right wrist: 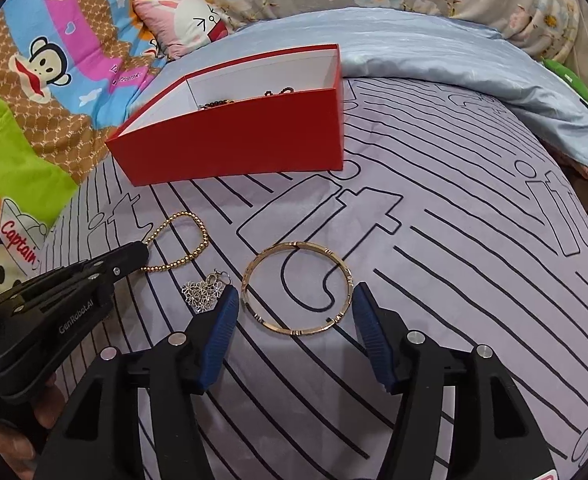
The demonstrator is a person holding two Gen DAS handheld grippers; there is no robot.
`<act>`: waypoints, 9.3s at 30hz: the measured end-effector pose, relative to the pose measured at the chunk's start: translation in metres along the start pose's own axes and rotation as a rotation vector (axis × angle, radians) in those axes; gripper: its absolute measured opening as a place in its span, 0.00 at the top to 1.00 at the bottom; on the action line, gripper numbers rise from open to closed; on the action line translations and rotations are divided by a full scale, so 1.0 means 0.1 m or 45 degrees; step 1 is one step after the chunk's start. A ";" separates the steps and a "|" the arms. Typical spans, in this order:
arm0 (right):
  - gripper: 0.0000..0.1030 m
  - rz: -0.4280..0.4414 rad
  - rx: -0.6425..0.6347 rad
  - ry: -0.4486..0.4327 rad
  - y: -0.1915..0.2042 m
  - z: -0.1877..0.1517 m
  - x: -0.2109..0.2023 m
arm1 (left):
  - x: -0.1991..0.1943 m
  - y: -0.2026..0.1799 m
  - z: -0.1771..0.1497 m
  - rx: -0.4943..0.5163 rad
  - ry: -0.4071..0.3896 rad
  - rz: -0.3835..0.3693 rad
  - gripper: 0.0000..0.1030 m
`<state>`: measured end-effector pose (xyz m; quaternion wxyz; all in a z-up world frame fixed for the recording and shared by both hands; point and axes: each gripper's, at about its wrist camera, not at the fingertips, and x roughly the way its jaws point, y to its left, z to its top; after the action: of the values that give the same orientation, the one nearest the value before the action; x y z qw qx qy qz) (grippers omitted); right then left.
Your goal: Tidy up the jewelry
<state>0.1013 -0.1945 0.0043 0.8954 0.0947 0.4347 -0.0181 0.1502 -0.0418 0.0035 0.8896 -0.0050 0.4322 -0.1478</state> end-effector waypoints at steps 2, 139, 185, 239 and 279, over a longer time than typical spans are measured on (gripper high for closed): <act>0.42 -0.025 -0.024 -0.002 0.04 0.01 0.02 | 0.01 0.00 -0.01 0.002 0.001 -0.004 0.97; 0.42 0.065 -0.111 -0.088 0.38 0.12 -0.39 | -0.50 0.29 0.09 -0.024 -0.041 0.094 0.55; 0.93 0.116 -0.012 0.020 0.27 -0.19 -0.11 | -0.34 0.25 -0.39 0.011 0.012 -0.045 0.92; 0.79 0.084 -0.047 0.034 0.29 -0.26 -0.16 | -0.58 0.20 -0.33 -0.016 -0.014 -0.104 0.99; 0.98 0.206 -0.071 -0.303 0.29 1.31 -0.67 | -0.90 -0.17 1.33 0.150 -0.347 -0.070 0.99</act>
<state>0.1644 -0.1939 0.1405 0.9414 0.1017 0.3168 0.0552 0.1963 -0.0498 0.1584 0.9343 0.0155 0.2978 -0.1953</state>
